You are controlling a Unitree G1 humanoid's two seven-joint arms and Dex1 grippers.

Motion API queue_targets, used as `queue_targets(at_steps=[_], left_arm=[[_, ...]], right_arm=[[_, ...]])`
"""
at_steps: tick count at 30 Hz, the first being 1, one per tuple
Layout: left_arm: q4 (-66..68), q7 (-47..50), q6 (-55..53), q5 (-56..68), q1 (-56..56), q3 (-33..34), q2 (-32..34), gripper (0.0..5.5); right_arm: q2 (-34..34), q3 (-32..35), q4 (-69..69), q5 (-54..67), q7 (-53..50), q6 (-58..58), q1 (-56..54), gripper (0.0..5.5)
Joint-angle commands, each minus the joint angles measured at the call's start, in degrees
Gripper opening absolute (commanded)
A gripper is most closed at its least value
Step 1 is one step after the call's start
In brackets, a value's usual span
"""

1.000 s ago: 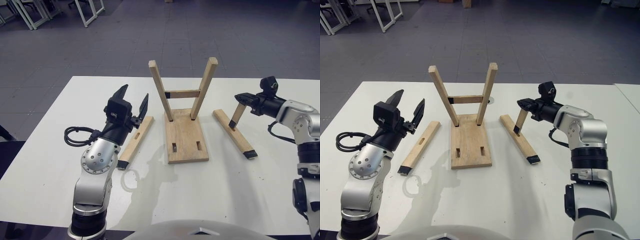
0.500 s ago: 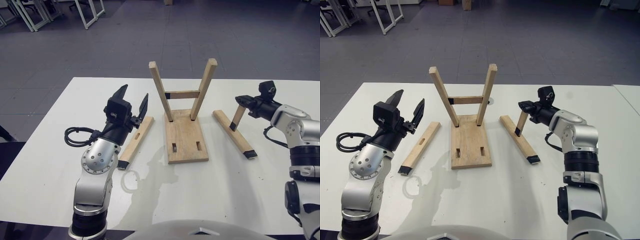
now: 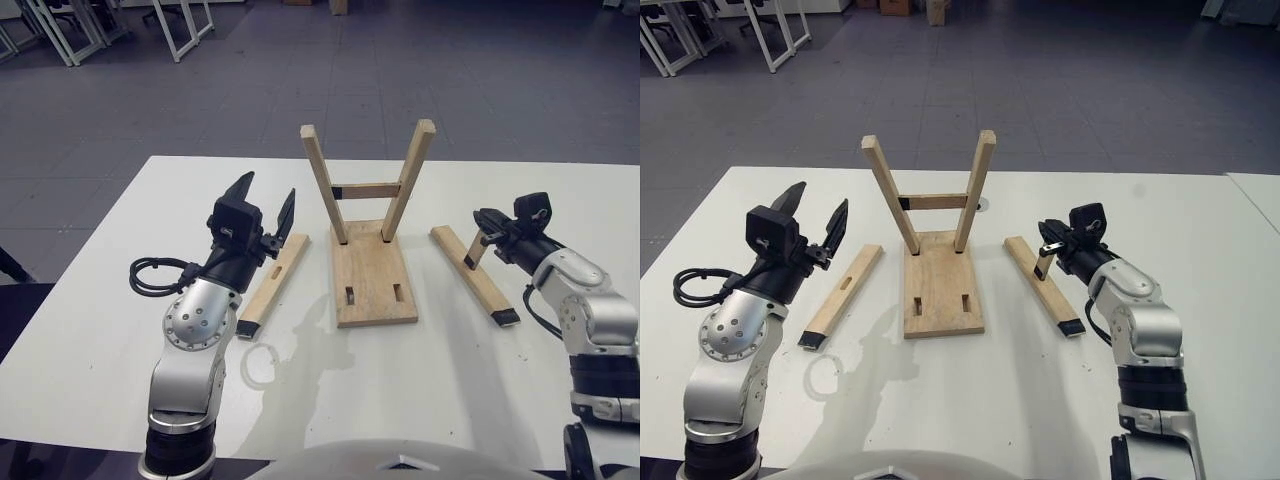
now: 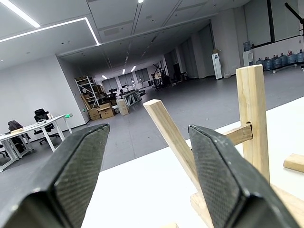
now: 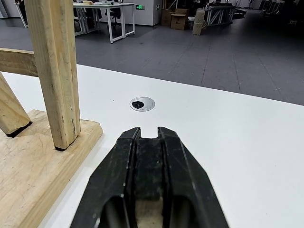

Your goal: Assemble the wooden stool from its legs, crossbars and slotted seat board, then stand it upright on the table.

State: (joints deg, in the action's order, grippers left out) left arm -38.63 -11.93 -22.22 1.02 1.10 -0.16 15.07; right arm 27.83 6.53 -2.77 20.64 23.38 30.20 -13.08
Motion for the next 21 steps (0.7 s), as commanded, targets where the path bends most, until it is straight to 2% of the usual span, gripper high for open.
queue_targets(at_steps=[1,11,12,18,21], left_arm=[[-0.1,0.2,-0.6,-0.3,0.1,0.1,0.0,3.07],[0.9,0.9,-0.1,-2.3,-0.1,-0.2,0.1,3.07],[0.9,0.9,-0.1,-2.3,0.0,-0.2,0.0,3.07],[1.2,0.7,0.6,-2.3,0.3,0.0,0.1,3.07],[1.7,0.5,1.2,-2.2,0.6,0.2,0.3,3.07]], right_arm=[[-0.7,-1.3,1.7,-0.9,-0.5,5.2,3.8,0.43],[-1.6,0.5,-3.6,0.2,-3.9,11.3,-3.9,0.43],[-1.8,0.7,-4.2,0.2,-4.2,11.5,-4.6,0.79],[-2.2,1.6,-6.7,-0.1,-5.0,11.8,-6.1,1.83],[-2.2,4.2,-10.1,1.4,-6.7,14.0,-9.7,2.40]])
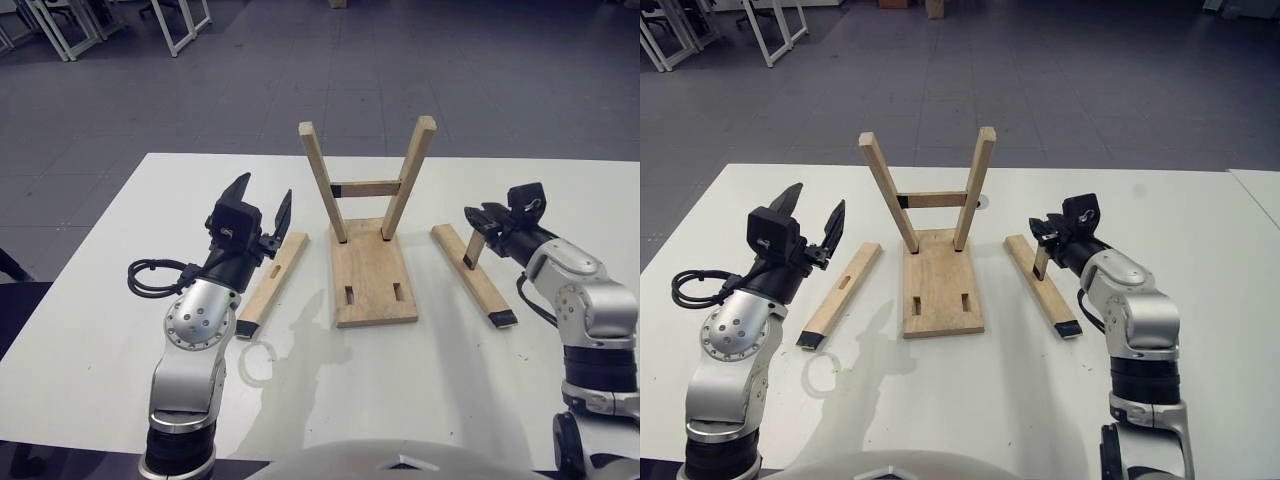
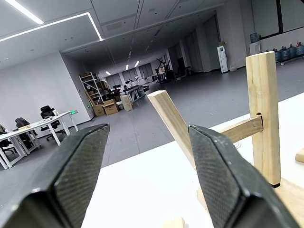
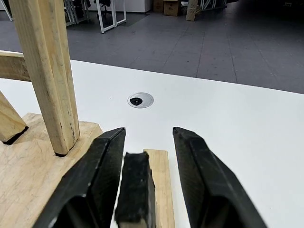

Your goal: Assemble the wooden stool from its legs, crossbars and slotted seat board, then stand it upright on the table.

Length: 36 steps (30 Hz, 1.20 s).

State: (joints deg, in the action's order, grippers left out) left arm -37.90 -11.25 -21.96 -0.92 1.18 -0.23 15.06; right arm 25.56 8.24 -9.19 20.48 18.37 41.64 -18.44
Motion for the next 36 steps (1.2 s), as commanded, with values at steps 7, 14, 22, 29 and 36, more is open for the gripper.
queue_targets(at_steps=[7,14,22,29,36], left_arm=[[1.4,0.1,2.4,-0.8,2.0,0.1,0.2,3.07],[1.4,-0.3,2.2,-0.7,1.7,0.3,0.5,3.07],[1.6,-0.2,2.1,-0.9,1.6,0.5,0.5,3.07],[1.2,-0.1,1.9,-0.9,2.0,0.4,0.4,3.07],[1.5,-0.5,1.6,-0.6,1.4,0.4,0.7,3.07]], right_arm=[[-6.0,6.6,-4.7,4.7,-10.4,8.6,-15.1,2.43],[-10.0,3.8,3.7,-0.4,-13.2,1.2,-13.2,2.43],[-10.8,5.1,0.3,0.2,-15.3,-0.4,-22.6,2.43],[-7.2,1.2,-0.5,-5.3,-12.3,-10.6,-27.2,2.43],[-7.4,-3.7,13.2,-10.2,-9.9,-10.1,-3.4,2.43]])
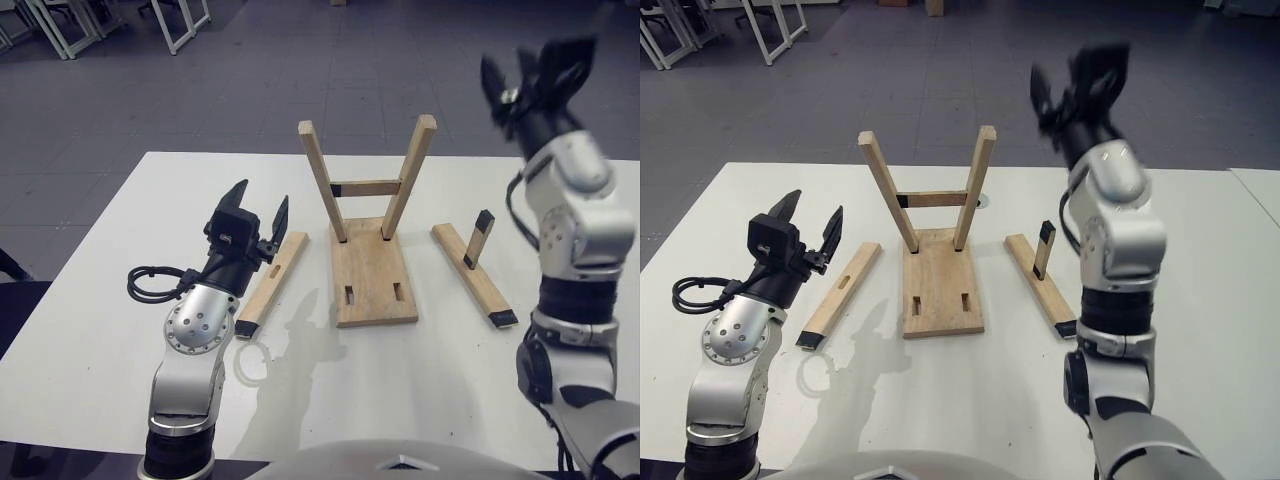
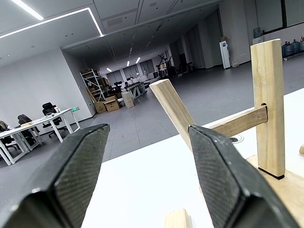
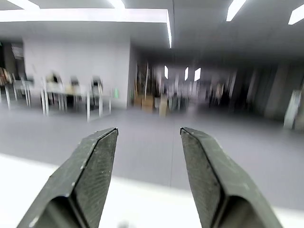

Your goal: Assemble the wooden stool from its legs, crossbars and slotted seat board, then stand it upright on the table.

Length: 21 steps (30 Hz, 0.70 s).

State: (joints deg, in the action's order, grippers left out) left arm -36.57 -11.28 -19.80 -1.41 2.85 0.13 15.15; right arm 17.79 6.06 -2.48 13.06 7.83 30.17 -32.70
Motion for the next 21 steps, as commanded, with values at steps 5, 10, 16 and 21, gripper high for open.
queue_targets(at_steps=[5,10,16,21], left_arm=[[0.3,-0.5,-0.6,-0.2,-0.3,-0.1,0.4,3.07],[0.1,-0.4,-0.8,-0.2,0.0,-0.2,0.4,3.07],[-0.2,0.1,-0.6,-0.3,0.5,0.0,0.0,3.07],[-0.9,0.5,-0.6,-0.6,1.3,0.0,-0.3,3.07]], right_arm=[[0.3,-1.4,7.8,-2.7,1.3,4.5,17.0,2.43],[-0.7,2.1,0.0,2.3,1.4,7.5,7.5,2.43],[1.3,9.3,-14.9,8.6,-0.4,10.0,-2.3,2.43],[5.6,10.6,-18.5,7.6,2.5,11.8,7.0,2.43]])
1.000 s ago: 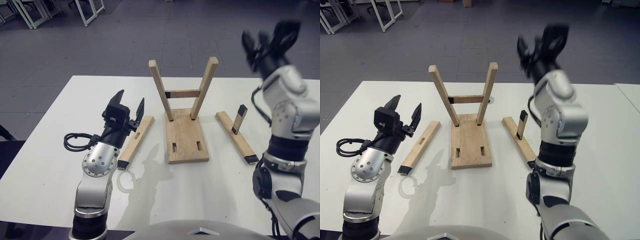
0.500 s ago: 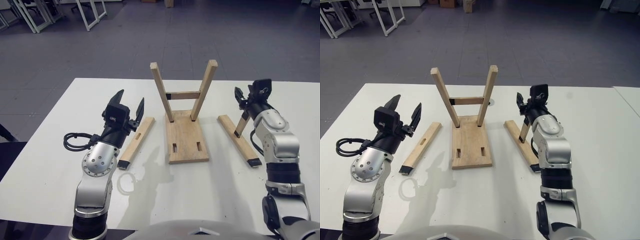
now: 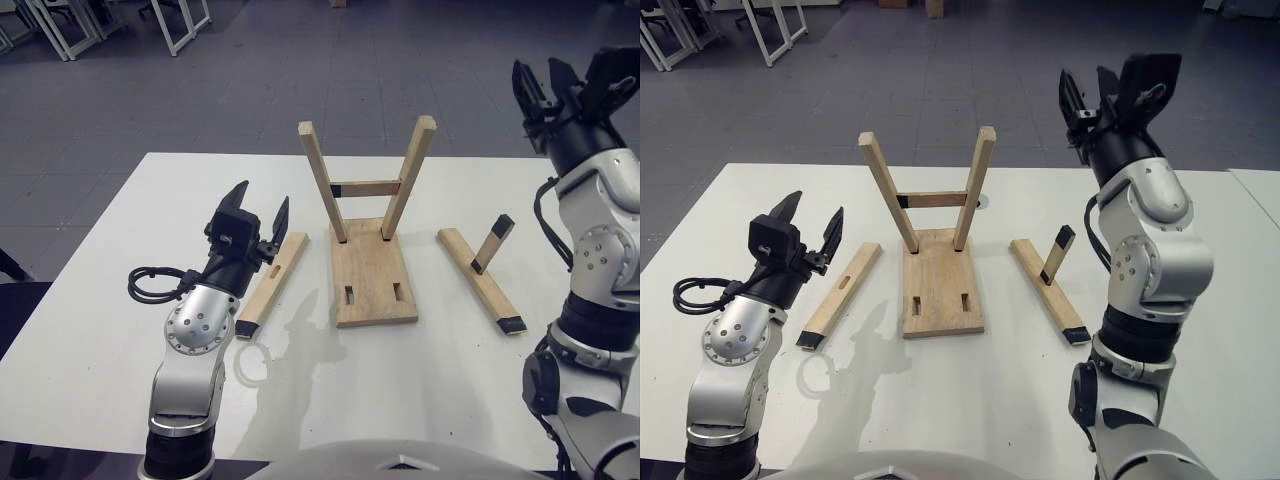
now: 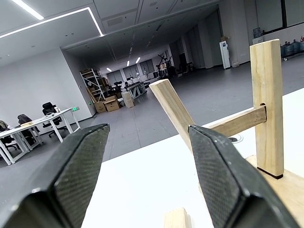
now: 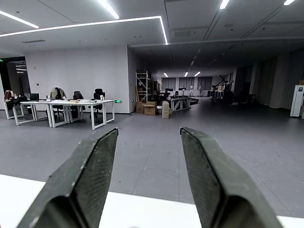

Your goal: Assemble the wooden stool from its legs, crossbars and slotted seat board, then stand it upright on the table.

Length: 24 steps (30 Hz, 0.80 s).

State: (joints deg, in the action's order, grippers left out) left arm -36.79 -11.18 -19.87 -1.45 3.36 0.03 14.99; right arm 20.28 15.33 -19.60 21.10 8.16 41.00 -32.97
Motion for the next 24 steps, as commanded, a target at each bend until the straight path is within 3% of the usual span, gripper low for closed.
queue_targets(at_steps=[1,6,12,20,24], left_arm=[[-0.9,0.4,-0.6,-0.4,0.9,0.2,0.0,3.07],[-1.7,0.5,-0.6,-0.4,2.8,0.8,0.2,3.07],[-1.0,0.3,-0.2,-0.4,3.1,1.0,0.4,3.07],[-0.4,0.4,0.1,-0.7,2.9,0.1,0.1,3.07],[0.2,0.3,0.3,-0.5,2.3,0.0,0.2,3.07]], right_arm=[[4.3,2.5,-2.0,-0.6,3.1,0.9,10.3,2.43],[8.8,7.9,-7.3,-0.1,9.9,0.3,29.7,2.43],[8.3,4.0,-6.4,-2.5,16.9,-6.0,47.1,2.60],[9.7,-1.9,-1.2,-6.6,19.7,-11.4,49.5,3.69],[9.8,-5.4,3.3,-9.5,19.1,-12.2,46.8,3.77]])
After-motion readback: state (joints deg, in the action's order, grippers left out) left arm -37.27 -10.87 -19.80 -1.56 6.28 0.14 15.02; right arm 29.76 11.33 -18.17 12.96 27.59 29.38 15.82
